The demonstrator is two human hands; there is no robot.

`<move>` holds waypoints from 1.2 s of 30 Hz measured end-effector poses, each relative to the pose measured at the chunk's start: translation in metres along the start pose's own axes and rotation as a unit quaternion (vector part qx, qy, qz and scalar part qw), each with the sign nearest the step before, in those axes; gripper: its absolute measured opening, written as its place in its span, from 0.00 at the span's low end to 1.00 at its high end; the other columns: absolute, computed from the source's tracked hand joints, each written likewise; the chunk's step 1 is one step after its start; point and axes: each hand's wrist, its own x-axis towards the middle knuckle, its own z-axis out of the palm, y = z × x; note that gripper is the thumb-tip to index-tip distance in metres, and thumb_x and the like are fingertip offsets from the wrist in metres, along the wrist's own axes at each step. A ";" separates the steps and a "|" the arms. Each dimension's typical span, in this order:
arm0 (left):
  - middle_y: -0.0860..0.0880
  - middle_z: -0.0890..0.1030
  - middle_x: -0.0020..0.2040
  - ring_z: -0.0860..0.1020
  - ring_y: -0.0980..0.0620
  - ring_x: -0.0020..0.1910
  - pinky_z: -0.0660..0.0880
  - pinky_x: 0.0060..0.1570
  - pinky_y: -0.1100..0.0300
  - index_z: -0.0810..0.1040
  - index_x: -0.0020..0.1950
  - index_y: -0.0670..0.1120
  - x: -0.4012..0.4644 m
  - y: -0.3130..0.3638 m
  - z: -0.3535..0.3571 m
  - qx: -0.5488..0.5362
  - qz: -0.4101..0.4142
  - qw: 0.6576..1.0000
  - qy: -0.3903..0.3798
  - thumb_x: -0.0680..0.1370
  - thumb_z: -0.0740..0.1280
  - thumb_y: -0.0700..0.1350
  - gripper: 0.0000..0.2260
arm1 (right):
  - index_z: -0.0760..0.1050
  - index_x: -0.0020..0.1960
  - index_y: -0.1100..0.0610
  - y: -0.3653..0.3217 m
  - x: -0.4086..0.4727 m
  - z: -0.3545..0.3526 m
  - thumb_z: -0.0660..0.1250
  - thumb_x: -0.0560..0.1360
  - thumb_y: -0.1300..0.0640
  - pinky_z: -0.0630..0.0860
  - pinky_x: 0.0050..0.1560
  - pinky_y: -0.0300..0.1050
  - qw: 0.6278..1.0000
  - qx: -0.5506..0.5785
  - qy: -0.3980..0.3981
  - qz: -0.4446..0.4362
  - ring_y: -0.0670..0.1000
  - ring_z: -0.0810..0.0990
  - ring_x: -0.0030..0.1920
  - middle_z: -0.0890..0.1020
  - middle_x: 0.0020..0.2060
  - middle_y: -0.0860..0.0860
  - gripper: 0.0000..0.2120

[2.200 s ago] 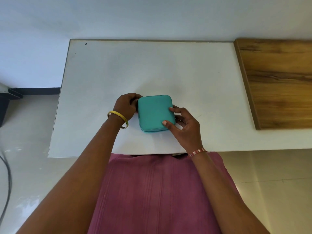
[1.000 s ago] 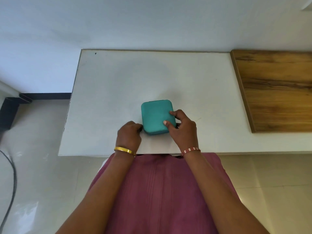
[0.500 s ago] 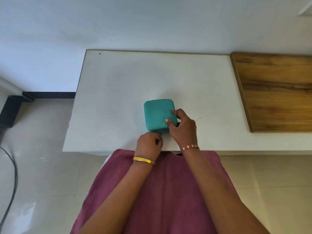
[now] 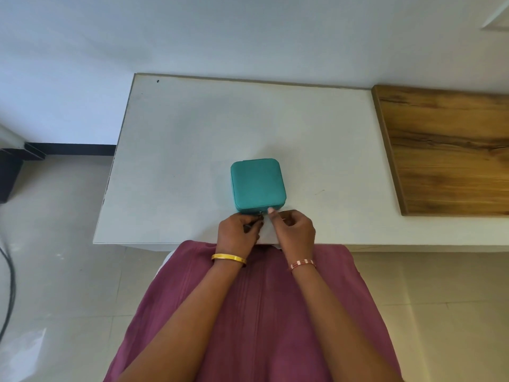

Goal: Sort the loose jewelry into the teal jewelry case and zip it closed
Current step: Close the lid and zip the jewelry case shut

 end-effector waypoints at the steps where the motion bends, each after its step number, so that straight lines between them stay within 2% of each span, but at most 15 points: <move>1: 0.40 0.83 0.42 0.81 0.45 0.38 0.78 0.45 0.55 0.82 0.49 0.39 0.000 0.000 0.000 0.009 0.012 1.000 -0.003 0.74 0.68 0.41 0.08 | 0.78 0.39 0.59 -0.001 -0.002 0.000 0.71 0.71 0.52 0.72 0.34 0.33 0.999 -0.022 -0.022 -0.029 0.50 0.77 0.36 0.82 0.36 0.54 0.10; 2: 0.40 0.83 0.43 0.81 0.45 0.39 0.77 0.45 0.57 0.82 0.49 0.40 0.000 -0.001 0.000 0.021 0.025 0.999 -0.008 0.74 0.68 0.41 0.08 | 0.80 0.41 0.60 -0.001 -0.002 0.001 0.71 0.71 0.53 0.70 0.34 0.31 0.997 -0.042 -0.038 -0.055 0.48 0.77 0.36 0.83 0.37 0.55 0.09; 4: 0.41 0.82 0.46 0.80 0.45 0.44 0.74 0.44 0.61 0.82 0.51 0.40 0.000 -0.001 -0.001 0.051 0.044 0.998 -0.019 0.74 0.67 0.42 0.08 | 0.80 0.43 0.60 0.001 -0.001 0.003 0.71 0.70 0.54 0.71 0.38 0.36 0.993 -0.069 -0.055 -0.084 0.49 0.77 0.39 0.83 0.40 0.56 0.09; 7: 0.42 0.81 0.51 0.79 0.46 0.49 0.71 0.48 0.65 0.80 0.55 0.42 0.000 -0.002 -0.003 0.067 0.058 0.995 -0.044 0.74 0.67 0.41 0.10 | 0.81 0.45 0.60 0.003 0.001 0.006 0.71 0.71 0.54 0.72 0.42 0.40 0.991 -0.083 -0.057 -0.088 0.51 0.78 0.42 0.82 0.42 0.56 0.09; 12: 0.44 0.82 0.52 0.79 0.48 0.50 0.69 0.49 0.69 0.81 0.54 0.42 -0.002 -0.003 -0.005 0.059 0.034 0.997 -0.021 0.74 0.66 0.40 0.10 | 0.79 0.45 0.60 0.002 0.000 0.006 0.69 0.72 0.56 0.71 0.41 0.41 0.987 -0.107 -0.056 -0.110 0.50 0.76 0.41 0.81 0.42 0.56 0.07; 13: 0.44 0.83 0.49 0.80 0.49 0.48 0.70 0.49 0.68 0.82 0.51 0.42 -0.002 -0.004 -0.006 0.047 0.012 0.999 0.002 0.74 0.66 0.40 0.09 | 0.78 0.45 0.61 0.002 -0.001 0.007 0.68 0.72 0.57 0.71 0.41 0.42 0.985 -0.115 -0.053 -0.116 0.51 0.76 0.41 0.81 0.42 0.56 0.07; 15: 0.43 0.84 0.41 0.81 0.48 0.41 0.77 0.51 0.58 0.83 0.43 0.42 -0.001 -0.007 -0.009 -0.008 -0.045 0.997 0.066 0.72 0.66 0.41 0.06 | 0.76 0.44 0.62 0.000 -0.003 0.008 0.65 0.73 0.58 0.68 0.39 0.43 0.980 -0.140 -0.043 -0.134 0.52 0.75 0.40 0.80 0.42 0.57 0.07; 16: 0.43 0.83 0.37 0.81 0.46 0.39 0.78 0.49 0.52 0.82 0.38 0.44 0.001 -0.008 -0.010 -0.050 -0.072 0.991 0.103 0.72 0.66 0.42 0.07 | 0.75 0.44 0.62 0.000 -0.004 0.009 0.63 0.74 0.58 0.66 0.38 0.43 0.976 -0.160 -0.038 -0.145 0.53 0.74 0.40 0.79 0.42 0.58 0.07; 18: 0.46 0.81 0.34 0.81 0.44 0.36 0.78 0.46 0.47 0.75 0.34 0.47 0.004 -0.009 -0.013 -0.131 -0.108 0.970 0.172 0.74 0.65 0.45 0.08 | 0.74 0.46 0.64 0.000 -0.004 0.010 0.59 0.76 0.58 0.63 0.38 0.43 0.960 -0.216 -0.034 -0.175 0.56 0.75 0.43 0.78 0.44 0.59 0.09; 21: 0.49 0.78 0.41 0.81 0.44 0.40 0.79 0.45 0.53 0.72 0.45 0.46 0.004 -0.003 -0.013 -0.182 -0.073 0.963 0.185 0.74 0.68 0.47 0.07 | 0.73 0.50 0.64 -0.001 -0.005 0.010 0.55 0.79 0.57 0.64 0.39 0.45 0.931 -0.288 -0.048 -0.221 0.59 0.76 0.48 0.78 0.48 0.60 0.12; 23: 0.51 0.77 0.50 0.79 0.49 0.44 0.77 0.42 0.66 0.71 0.58 0.46 0.005 -0.001 -0.012 -0.135 -0.024 0.981 0.134 0.73 0.69 0.48 0.16 | 0.73 0.52 0.64 -0.001 -0.005 0.010 0.55 0.80 0.56 0.66 0.40 0.47 0.924 -0.295 -0.069 -0.234 0.59 0.76 0.48 0.78 0.49 0.60 0.13; 25: 0.51 0.77 0.54 0.78 0.51 0.44 0.76 0.44 0.65 0.69 0.65 0.48 0.007 -0.002 -0.010 -0.098 0.007 0.989 0.109 0.72 0.70 0.48 0.22 | 0.73 0.51 0.64 0.000 -0.005 0.007 0.56 0.80 0.56 0.67 0.39 0.46 0.926 -0.284 -0.085 -0.235 0.60 0.77 0.46 0.79 0.48 0.61 0.12; 28: 0.48 0.78 0.58 0.78 0.51 0.43 0.75 0.46 0.59 0.68 0.67 0.51 0.007 -0.003 -0.010 -0.093 0.015 0.990 0.109 0.72 0.69 0.48 0.24 | 0.75 0.51 0.62 -0.001 0.000 -0.002 0.57 0.79 0.56 0.68 0.40 0.44 0.926 -0.287 -0.083 -0.231 0.58 0.78 0.47 0.81 0.47 0.59 0.12; 33: 0.47 0.76 0.64 0.76 0.54 0.47 0.71 0.40 0.74 0.63 0.70 0.53 0.009 -0.002 -0.010 -0.114 0.003 0.987 0.109 0.72 0.70 0.47 0.29 | 0.77 0.48 0.64 0.000 0.021 -0.026 0.60 0.78 0.57 0.70 0.43 0.46 0.934 -0.293 -0.043 -0.200 0.60 0.79 0.46 0.82 0.45 0.61 0.11; 36: 0.48 0.75 0.64 0.75 0.55 0.48 0.70 0.45 0.67 0.63 0.71 0.53 0.011 0.000 -0.010 -0.103 0.009 0.990 0.095 0.73 0.69 0.44 0.28 | 0.78 0.45 0.64 -0.002 0.036 -0.032 0.61 0.78 0.57 0.70 0.41 0.45 0.934 -0.288 -0.028 -0.210 0.58 0.79 0.43 0.82 0.42 0.60 0.12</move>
